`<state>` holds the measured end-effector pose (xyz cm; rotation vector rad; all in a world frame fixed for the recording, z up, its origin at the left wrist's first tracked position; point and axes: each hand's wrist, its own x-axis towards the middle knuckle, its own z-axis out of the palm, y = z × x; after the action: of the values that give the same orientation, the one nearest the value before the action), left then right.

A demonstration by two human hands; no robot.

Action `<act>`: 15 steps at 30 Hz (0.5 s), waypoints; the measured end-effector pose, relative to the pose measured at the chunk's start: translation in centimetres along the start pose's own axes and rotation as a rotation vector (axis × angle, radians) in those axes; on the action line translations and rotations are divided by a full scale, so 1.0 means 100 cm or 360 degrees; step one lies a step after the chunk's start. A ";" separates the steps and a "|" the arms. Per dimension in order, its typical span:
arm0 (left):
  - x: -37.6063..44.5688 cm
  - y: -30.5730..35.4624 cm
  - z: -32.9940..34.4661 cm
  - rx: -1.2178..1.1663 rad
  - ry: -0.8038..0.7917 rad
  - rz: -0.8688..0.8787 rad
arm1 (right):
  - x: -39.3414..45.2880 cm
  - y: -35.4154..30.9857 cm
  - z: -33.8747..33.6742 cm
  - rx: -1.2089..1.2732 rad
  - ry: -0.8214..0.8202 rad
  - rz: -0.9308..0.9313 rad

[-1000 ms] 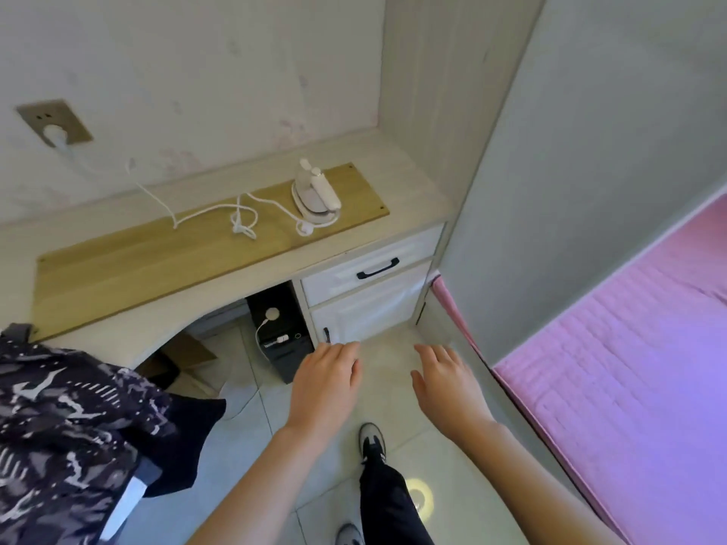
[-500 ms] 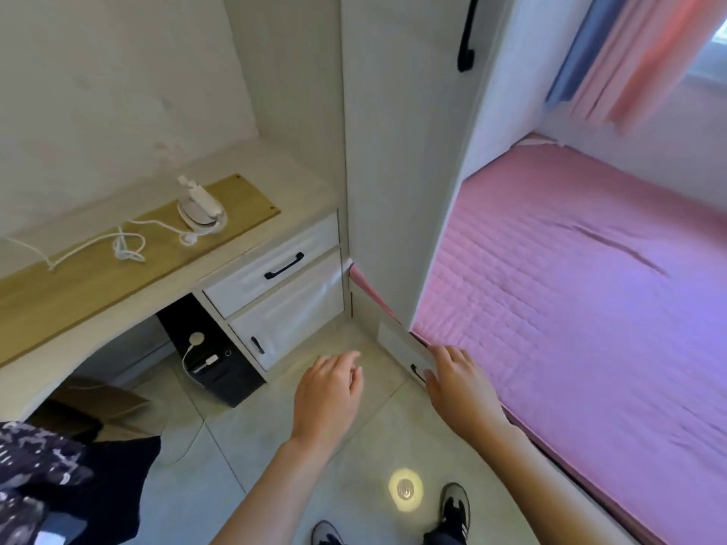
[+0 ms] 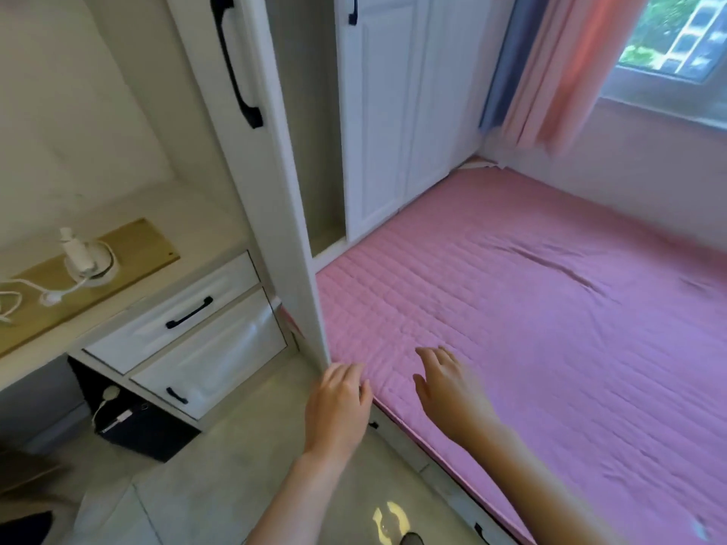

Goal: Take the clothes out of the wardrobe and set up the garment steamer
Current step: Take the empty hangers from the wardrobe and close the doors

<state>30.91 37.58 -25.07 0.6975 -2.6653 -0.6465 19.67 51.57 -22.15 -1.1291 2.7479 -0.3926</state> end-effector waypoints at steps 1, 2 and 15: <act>0.008 0.007 0.003 0.0029 0.0013 0.0029 | 0.007 0.009 -0.006 -0.0008 0.0008 -0.0018; 0.017 0.014 0.005 0.0057 0.0031 0.0054 | 0.015 0.018 -0.010 -0.0014 0.0013 -0.0042; 0.155 0.043 0.018 0.0136 -0.0121 0.0030 | 0.147 0.063 -0.045 -0.0088 0.0051 -0.0303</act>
<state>15.62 33.45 -21.68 0.6827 -2.7803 -0.5681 4.04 46.29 -20.24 -1.4161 2.7027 -0.3620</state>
